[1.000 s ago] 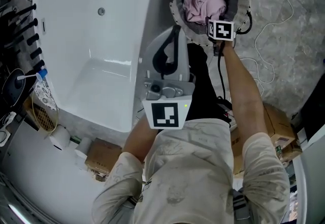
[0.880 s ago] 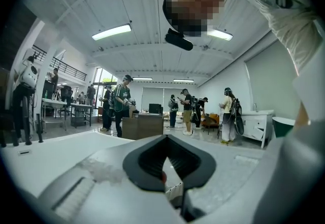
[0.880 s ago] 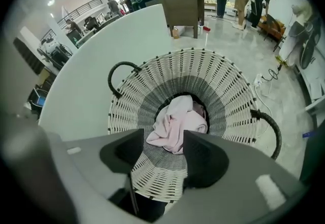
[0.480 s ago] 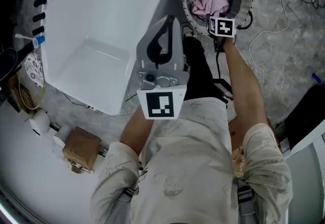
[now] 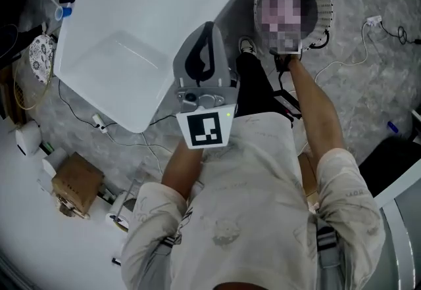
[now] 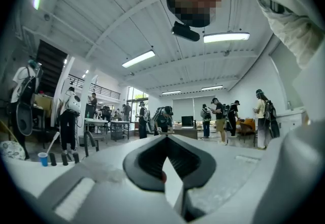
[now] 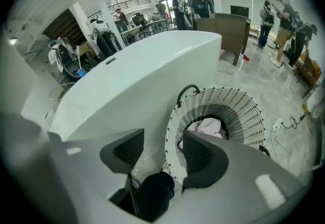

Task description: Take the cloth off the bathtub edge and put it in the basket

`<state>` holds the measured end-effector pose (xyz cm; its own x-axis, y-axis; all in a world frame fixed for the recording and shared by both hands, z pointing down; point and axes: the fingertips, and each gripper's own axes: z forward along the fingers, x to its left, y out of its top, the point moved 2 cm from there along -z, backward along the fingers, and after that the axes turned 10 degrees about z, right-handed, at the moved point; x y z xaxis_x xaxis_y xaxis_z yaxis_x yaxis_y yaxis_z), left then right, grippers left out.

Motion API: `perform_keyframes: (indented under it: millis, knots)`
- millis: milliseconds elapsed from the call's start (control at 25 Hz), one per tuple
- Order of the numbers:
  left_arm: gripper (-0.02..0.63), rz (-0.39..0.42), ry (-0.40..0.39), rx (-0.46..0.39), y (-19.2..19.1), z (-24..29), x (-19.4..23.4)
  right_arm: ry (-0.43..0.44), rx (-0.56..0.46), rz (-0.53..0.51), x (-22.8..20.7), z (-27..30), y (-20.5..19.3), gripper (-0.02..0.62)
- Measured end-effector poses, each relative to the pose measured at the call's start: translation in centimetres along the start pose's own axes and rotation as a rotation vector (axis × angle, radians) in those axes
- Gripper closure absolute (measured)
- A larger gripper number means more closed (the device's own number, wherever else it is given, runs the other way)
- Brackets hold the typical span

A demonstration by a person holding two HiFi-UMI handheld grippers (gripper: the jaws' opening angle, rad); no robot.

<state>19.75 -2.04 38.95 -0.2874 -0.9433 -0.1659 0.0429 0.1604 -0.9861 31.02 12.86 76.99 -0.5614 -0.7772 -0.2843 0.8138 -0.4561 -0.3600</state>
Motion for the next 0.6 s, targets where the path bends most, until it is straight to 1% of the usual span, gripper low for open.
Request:
perform_keyframes:
  millis: [200,360,480,600]
  knots:
    - [0.604,0.010,0.129,-0.005,0.7,-4.2,4.6,0.057,-0.015,-0.096,4.2,-1.0,0.6,0.350]
    - [0.604,0.016,0.240,0.014,0.8,-8.0,7.9,0.091,-0.063,-0.209,8.1,-3.2,1.4,0.350]
    - [0.604,0.013,0.308,0.038,0.9,-11.0,10.1,0.145,-0.112,-0.294,11.7,-5.0,1.8,0.350]
    - [0.604,0.018,0.390,0.043,1.2,-14.0,12.6,0.216,-0.162,-0.380,16.5,-6.9,2.7,0.350]
